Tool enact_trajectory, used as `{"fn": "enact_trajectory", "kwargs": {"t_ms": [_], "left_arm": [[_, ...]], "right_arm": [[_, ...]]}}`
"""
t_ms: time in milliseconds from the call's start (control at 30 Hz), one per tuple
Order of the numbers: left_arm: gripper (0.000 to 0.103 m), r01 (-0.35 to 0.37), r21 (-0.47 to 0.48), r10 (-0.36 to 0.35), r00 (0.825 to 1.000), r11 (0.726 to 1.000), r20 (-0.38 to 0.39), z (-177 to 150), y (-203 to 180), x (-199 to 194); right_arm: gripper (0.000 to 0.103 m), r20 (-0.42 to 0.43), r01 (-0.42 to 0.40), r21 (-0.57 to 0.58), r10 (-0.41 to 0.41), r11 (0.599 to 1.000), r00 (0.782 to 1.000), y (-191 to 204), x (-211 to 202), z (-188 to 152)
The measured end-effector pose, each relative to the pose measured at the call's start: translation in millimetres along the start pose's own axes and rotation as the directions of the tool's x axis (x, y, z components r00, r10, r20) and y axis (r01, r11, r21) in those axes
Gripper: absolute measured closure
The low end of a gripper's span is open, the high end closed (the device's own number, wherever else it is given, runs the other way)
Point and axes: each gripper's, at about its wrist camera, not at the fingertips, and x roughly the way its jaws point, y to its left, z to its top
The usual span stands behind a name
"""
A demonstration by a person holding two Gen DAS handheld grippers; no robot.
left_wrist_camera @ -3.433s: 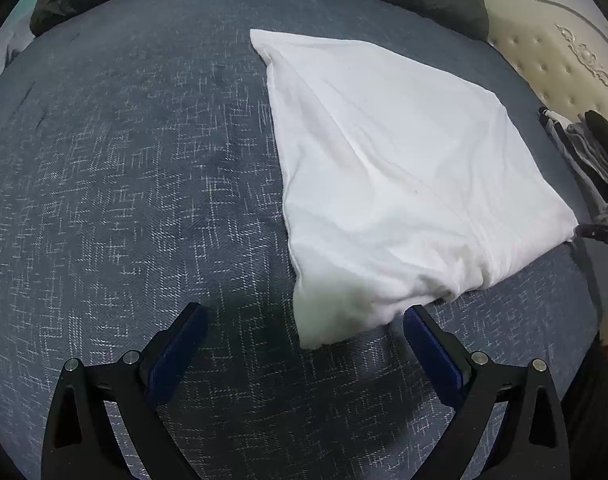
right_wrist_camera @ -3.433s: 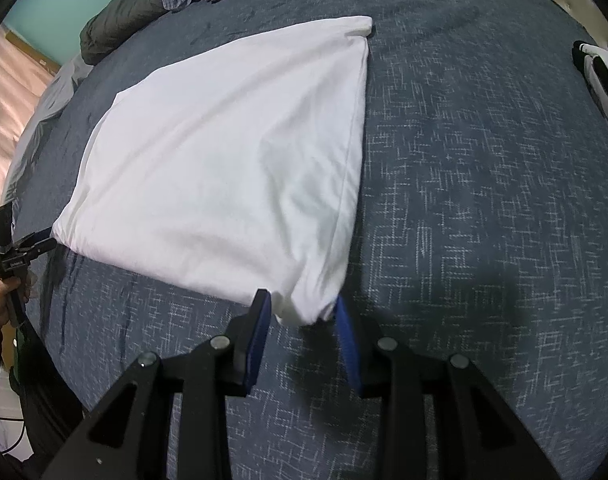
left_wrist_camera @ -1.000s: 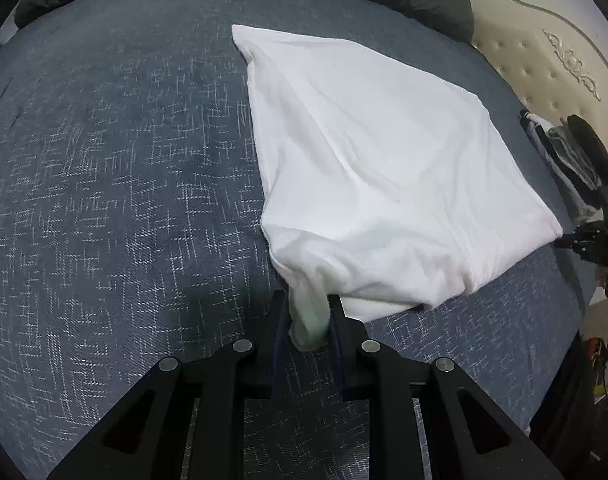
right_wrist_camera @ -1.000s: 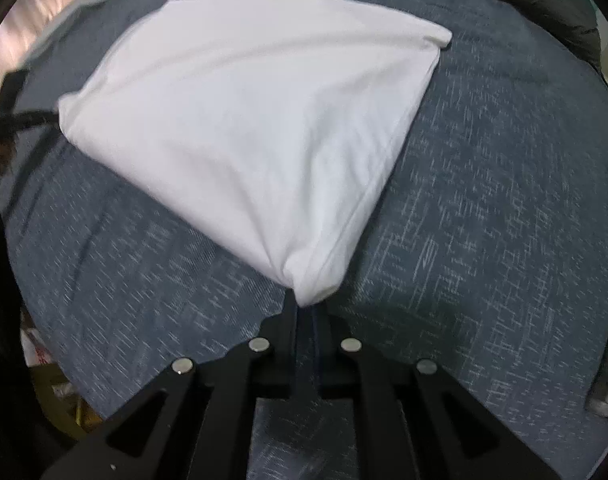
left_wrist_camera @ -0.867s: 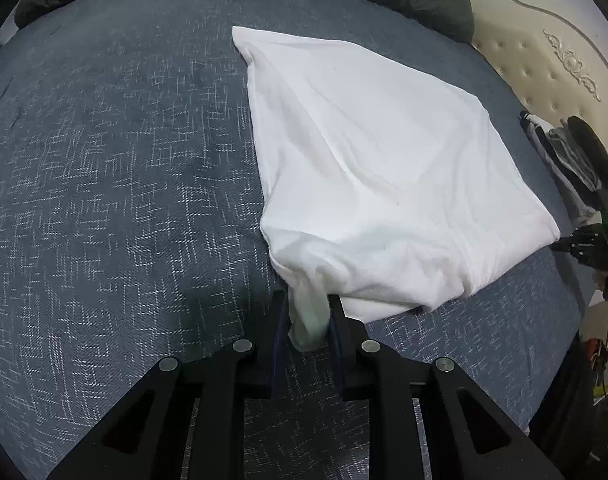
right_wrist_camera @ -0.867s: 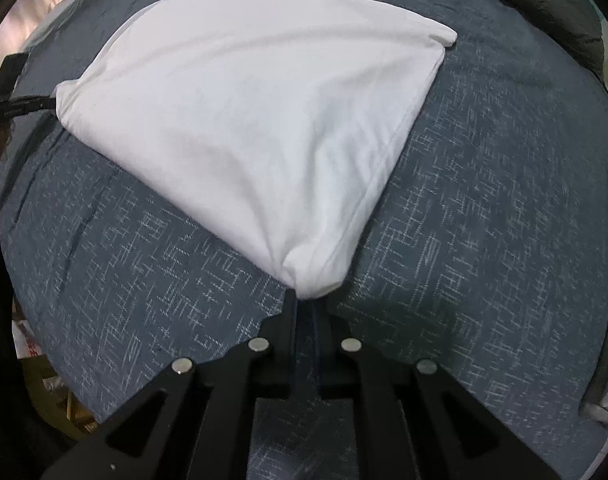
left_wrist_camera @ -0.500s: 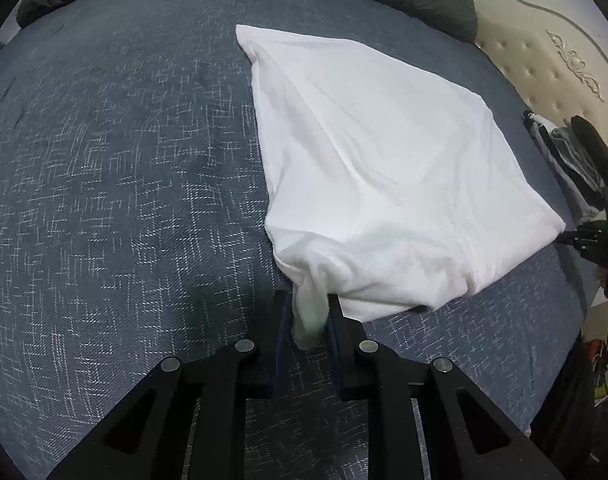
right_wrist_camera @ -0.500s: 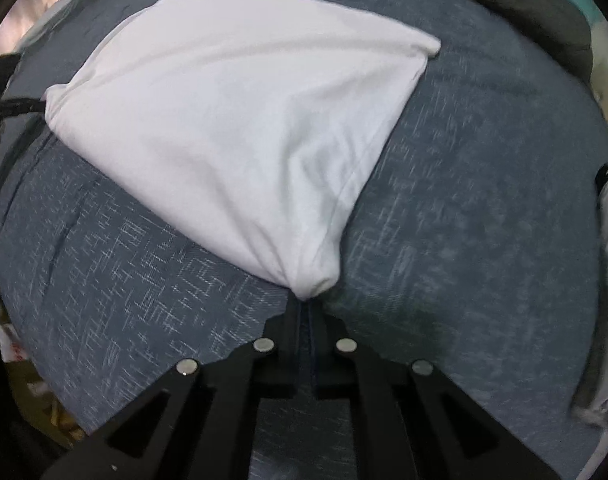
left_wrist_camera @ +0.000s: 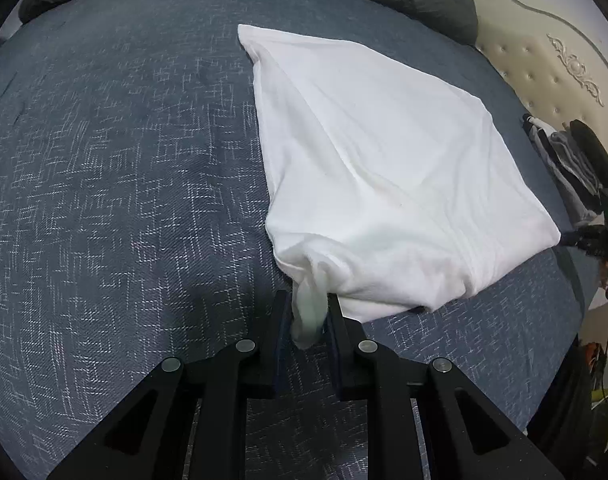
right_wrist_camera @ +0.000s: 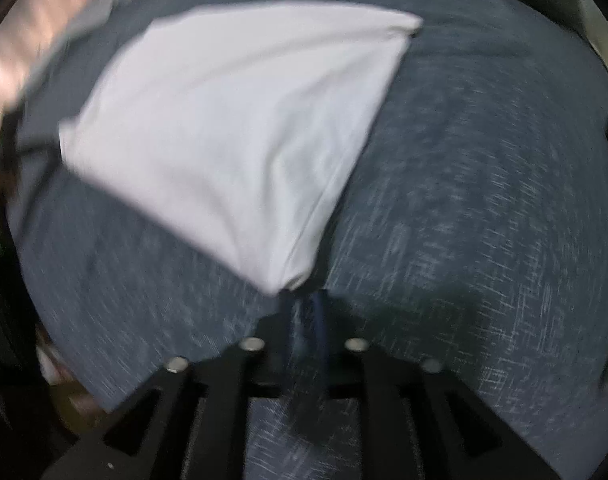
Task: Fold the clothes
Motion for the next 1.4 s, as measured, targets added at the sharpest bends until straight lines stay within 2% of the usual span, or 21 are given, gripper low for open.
{"fn": "enact_trajectory", "kwargs": {"t_ms": [33, 233, 300, 333, 367, 433, 467, 533, 567, 667, 800, 900, 1100, 1233, 1300, 1400], "left_arm": [[0.085, -0.001, 0.000, 0.001, 1.000, 1.000, 0.001, 0, 0, -2], [0.085, -0.004, 0.000, 0.004, 1.000, 1.000, 0.003, 1, 1, -8], [0.085, -0.006, 0.000, 0.006, 1.000, 1.000, 0.003, 1, 1, -9], [0.085, -0.007, 0.000, 0.007, 1.000, 1.000, 0.003, 1, 2, -9], [0.085, -0.009, 0.000, 0.009, 1.000, 1.000, 0.002, 1, 2, -10], [0.085, -0.023, 0.001, 0.023, 1.000, 1.000, -0.002, 1, 4, -10], [0.091, -0.025, -0.003, 0.025, 1.000, 1.000, -0.002, 1, 5, -10], [0.094, -0.021, -0.007, 0.021, 1.000, 1.000, 0.002, -2, 8, -13], [0.095, -0.020, -0.007, 0.020, 1.000, 1.000, 0.001, -2, 9, -13], [0.096, -0.017, -0.006, 0.017, 1.000, 1.000, -0.003, -4, 10, -12], [0.096, -0.019, -0.006, 0.019, 1.000, 1.000, -0.003, -6, 9, -11], [0.096, -0.015, -0.003, 0.015, 1.000, 1.000, -0.005, -8, 9, -11], [0.096, -0.004, -0.012, 0.004, 1.000, 1.000, -0.002, -11, 8, -11], [0.096, -0.005, -0.011, 0.005, 1.000, 1.000, 0.002, -13, 9, -13], [0.096, -0.003, -0.013, 0.003, 1.000, 1.000, 0.002, -13, 9, -12], [0.096, 0.002, -0.017, -0.002, 1.000, 1.000, 0.004, -14, 9, -12]], "right_arm": [[0.064, 0.018, -0.022, 0.045, 0.022, 0.999, 1.000, -7, -3, 2], [0.063, -0.007, -0.060, 0.099, 0.061, 0.993, 0.998, -14, 17, 12], [0.078, -0.005, -0.086, 0.106, 0.087, 0.991, 0.996, -14, 25, 14], [0.096, 0.001, -0.098, 0.111, 0.099, 0.989, 0.995, -14, 27, 14], [0.100, 0.009, -0.099, 0.109, 0.099, 0.989, 0.995, -11, 27, 12], [0.101, 0.019, -0.055, 0.075, 0.054, 0.996, 0.998, -4, 22, 9], [0.101, 0.024, -0.018, 0.049, 0.017, 0.999, 1.000, 0, 19, 7], [0.101, 0.039, 0.049, -0.002, -0.049, 0.999, 0.998, 8, 11, 5], [0.101, 0.055, 0.055, -0.023, -0.054, 0.998, 0.997, 11, 6, 6], [0.101, 0.034, 0.098, -0.114, -0.094, 0.989, 0.995, 21, 6, 4], [0.101, -0.004, 0.131, -0.200, -0.134, 0.971, 0.991, 11, -21, -43], [0.101, -0.010, 0.129, -0.241, -0.135, 0.962, 0.991, 13, -17, -45], [0.101, -0.031, 0.067, -0.207, -0.075, 0.976, 0.997, 1, -24, -39], [0.101, -0.064, 0.084, -0.140, -0.094, 0.987, 0.994, -18, -23, -38], [0.101, -0.035, 0.072, -0.102, -0.076, 0.992, 0.996, -27, -30, -39], [0.100, 0.051, 0.039, -0.061, -0.035, 0.997, 0.998, -29, -47, -35]]}}
